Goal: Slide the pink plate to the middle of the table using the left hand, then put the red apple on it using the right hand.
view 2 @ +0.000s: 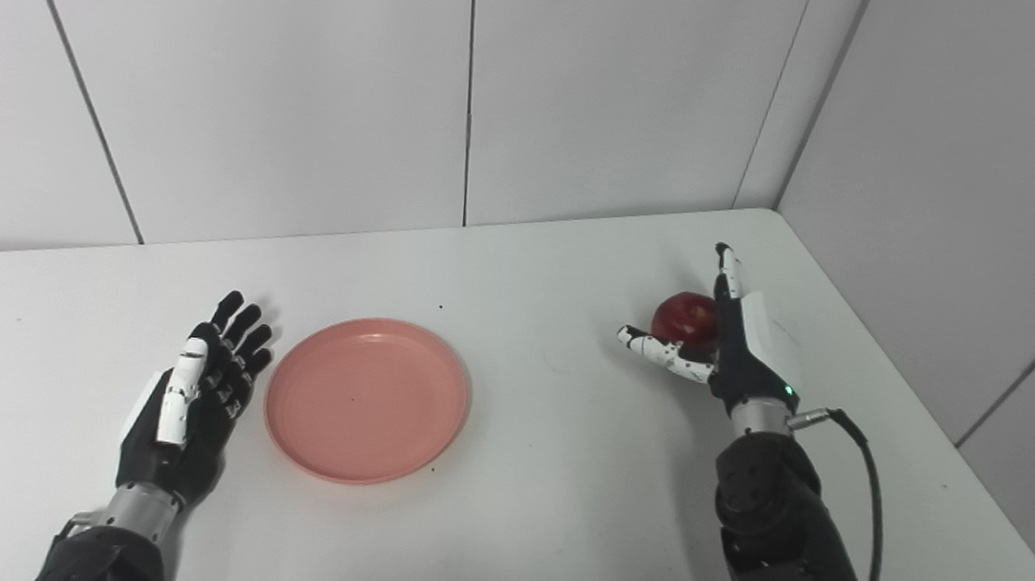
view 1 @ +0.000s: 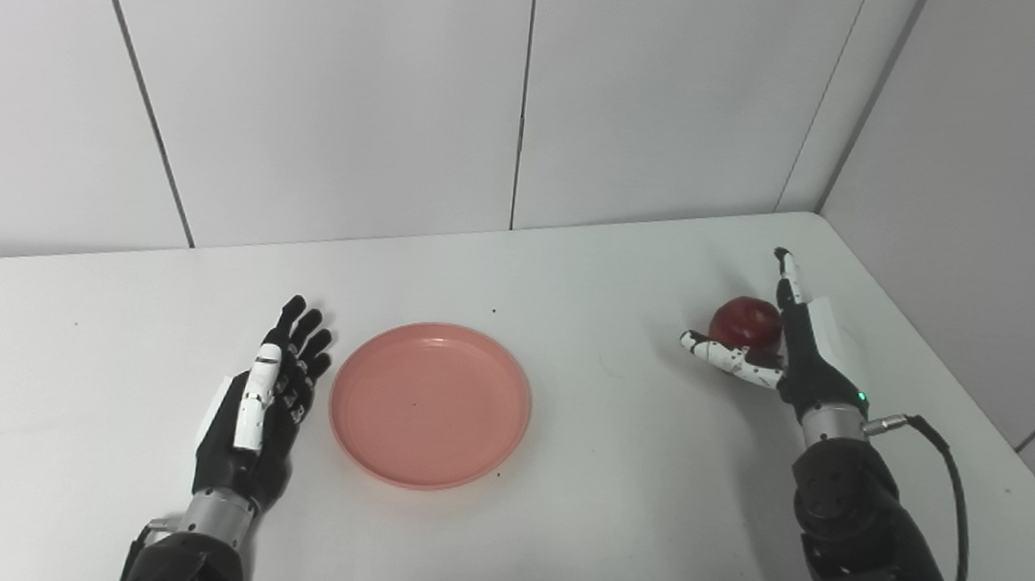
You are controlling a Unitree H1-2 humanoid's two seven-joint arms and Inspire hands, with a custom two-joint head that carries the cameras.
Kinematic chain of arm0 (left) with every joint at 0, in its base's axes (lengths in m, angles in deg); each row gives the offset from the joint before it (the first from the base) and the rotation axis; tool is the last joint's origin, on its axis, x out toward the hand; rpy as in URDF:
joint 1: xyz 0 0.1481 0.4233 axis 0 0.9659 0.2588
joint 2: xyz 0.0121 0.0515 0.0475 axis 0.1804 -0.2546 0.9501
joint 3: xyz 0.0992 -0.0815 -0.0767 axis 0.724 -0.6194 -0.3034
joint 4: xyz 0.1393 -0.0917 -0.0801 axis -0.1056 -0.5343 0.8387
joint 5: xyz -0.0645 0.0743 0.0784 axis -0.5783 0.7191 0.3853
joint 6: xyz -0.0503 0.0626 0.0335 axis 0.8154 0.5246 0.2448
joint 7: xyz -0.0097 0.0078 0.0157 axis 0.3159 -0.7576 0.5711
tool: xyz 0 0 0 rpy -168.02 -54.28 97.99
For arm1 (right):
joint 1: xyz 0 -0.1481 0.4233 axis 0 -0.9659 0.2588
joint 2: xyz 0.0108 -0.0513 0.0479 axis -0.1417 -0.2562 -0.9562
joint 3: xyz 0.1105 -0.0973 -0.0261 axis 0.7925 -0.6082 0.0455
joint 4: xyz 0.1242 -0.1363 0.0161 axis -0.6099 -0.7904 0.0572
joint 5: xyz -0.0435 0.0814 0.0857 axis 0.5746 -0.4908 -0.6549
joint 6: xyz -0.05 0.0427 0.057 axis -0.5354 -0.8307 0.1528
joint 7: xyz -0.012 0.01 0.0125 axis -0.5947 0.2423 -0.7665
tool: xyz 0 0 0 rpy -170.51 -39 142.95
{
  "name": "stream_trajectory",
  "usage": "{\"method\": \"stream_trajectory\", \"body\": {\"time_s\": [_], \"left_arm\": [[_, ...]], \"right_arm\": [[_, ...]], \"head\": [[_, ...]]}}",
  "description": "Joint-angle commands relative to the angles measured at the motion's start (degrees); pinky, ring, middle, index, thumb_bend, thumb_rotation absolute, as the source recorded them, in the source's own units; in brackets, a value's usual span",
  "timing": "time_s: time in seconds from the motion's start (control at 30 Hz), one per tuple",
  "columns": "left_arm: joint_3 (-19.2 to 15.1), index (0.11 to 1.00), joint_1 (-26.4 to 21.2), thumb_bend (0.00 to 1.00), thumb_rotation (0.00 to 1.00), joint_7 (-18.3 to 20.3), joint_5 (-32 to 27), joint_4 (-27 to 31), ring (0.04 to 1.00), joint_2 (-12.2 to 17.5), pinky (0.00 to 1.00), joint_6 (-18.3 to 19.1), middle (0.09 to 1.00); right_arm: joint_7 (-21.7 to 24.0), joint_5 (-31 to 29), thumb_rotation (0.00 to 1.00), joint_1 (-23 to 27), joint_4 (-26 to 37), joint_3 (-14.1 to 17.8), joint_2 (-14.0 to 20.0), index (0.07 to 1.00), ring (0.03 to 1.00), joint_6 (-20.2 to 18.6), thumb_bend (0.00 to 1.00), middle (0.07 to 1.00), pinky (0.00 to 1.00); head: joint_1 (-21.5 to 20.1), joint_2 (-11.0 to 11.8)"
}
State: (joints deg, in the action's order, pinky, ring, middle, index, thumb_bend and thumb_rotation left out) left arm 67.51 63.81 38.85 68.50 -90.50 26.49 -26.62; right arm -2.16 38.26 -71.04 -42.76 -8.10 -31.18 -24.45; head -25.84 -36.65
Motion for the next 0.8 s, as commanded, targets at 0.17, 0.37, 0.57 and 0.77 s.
{"method": "stream_trajectory", "body": {"time_s": [0.17, 0.37, 0.57, 0.77], "left_arm": [[-0.18, 0.976, 1.48, 0.38, 1.0, -0.34, -0.52, -0.18, 0.977, 0.2, 0.99, 3.52, 0.986], [-0.26, 0.977, 1.64, 0.39, 1.0, -0.31, -0.67, 0.17, 0.975, 0.17, 0.99, 3.85, 0.985], [-0.19, 0.976, 1.6, 0.39, 1.0, -0.4, -0.37, 0.23, 0.976, 0.27, 0.99, 3.93, 0.986], [-0.35, 0.975, 1.7, 0.39, 1.0, -0.45, -0.64, 0.54, 0.975, 0.13, 0.99, 4.33, 0.985]], "right_arm": [[-1.62, -0.32, 0.45, 3.06, -1.37, 0.25, 2.61, 0.993, 0.927, 3.14, 1.0, 0.975, 0.83], [-1.98, -0.74, 0.42, 3.95, -2.86, 0.31, 3.01, 0.987, 0.925, 3.02, 1.0, 0.97, 0.83], [-2.76, -1.58, 0.39, 4.54, -4.42, 0.49, 3.22, 0.977, 0.913, 3.86, 1.0, 0.954, 0.82], [-3.95, -2.37, 0.35, 4.94, -5.75, 0.97, 3.1, 0.958, 0.892, 5.34, 1.0, 0.927, 0.8]], "head": [[0.12, -0.23], [0.29, -0.43], [0.38, -0.47], [0.41, -0.61]]}}
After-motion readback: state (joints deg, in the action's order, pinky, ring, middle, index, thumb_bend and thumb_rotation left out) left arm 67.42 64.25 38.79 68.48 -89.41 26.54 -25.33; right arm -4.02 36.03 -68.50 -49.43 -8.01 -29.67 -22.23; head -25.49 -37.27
